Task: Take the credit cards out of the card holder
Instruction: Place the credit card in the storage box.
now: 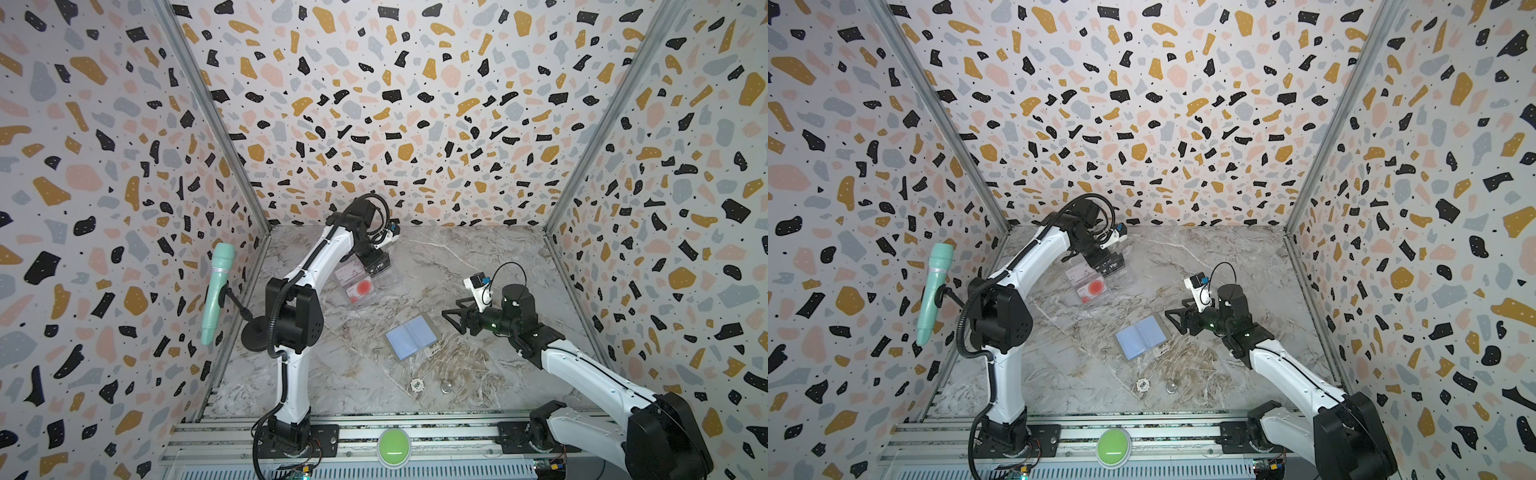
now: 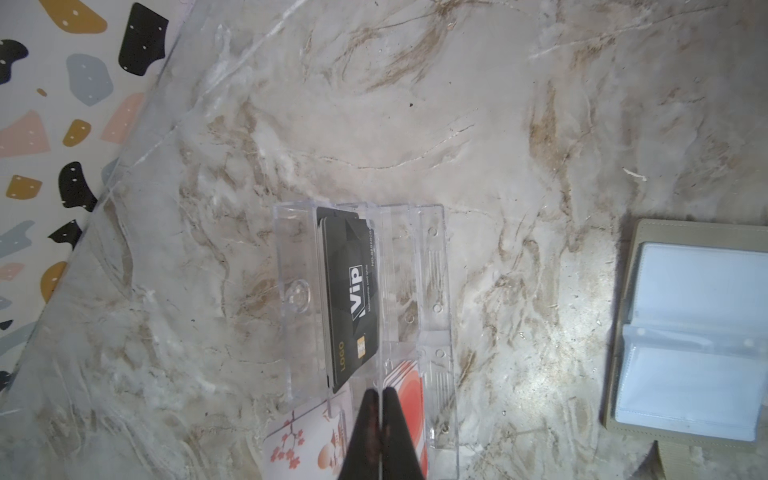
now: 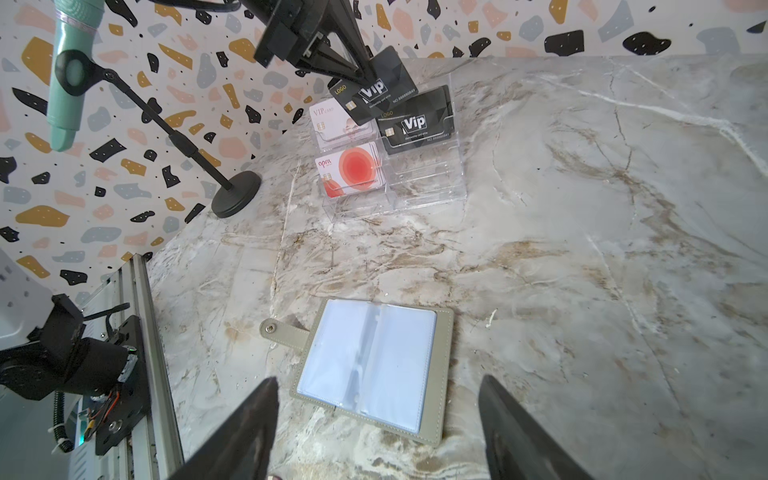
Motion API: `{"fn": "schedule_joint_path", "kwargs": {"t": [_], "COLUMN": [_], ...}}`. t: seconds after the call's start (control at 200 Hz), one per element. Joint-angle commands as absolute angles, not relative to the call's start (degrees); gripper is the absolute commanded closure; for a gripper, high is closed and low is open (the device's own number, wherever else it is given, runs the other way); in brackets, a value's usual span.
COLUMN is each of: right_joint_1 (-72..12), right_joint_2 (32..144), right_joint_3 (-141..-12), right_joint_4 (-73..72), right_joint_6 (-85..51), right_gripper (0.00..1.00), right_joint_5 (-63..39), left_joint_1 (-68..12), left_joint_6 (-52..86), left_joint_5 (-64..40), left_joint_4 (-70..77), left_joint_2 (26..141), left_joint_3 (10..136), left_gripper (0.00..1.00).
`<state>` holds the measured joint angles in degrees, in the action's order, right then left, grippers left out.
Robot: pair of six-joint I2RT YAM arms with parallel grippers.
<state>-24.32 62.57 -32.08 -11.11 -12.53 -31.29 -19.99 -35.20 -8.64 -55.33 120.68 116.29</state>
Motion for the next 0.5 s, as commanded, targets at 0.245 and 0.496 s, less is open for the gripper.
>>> {"fn": "schedule_joint_path", "kwargs": {"t": [0.245,0.496], "right_joint_1": [-24.1,-24.1], "right_joint_2": [60.8,61.0], "right_joint_3": [-31.4,-31.0], "right_joint_4": [-11.3,-11.4], "right_joint_6": [-12.0,-12.0], "right_gripper": [0.24,0.24], "right_joint_5": [-32.0,-32.2], "left_joint_1": [-22.2,-22.9], "left_joint_6": [-37.2,-37.4], "left_joint_5": [-5.6,-3.3], "left_joint_4": [-52.6,-51.3], "left_joint_2": [125.0,126.2], "left_joint_3": [119.7,120.3], "left_gripper": [1.00,1.00]}}
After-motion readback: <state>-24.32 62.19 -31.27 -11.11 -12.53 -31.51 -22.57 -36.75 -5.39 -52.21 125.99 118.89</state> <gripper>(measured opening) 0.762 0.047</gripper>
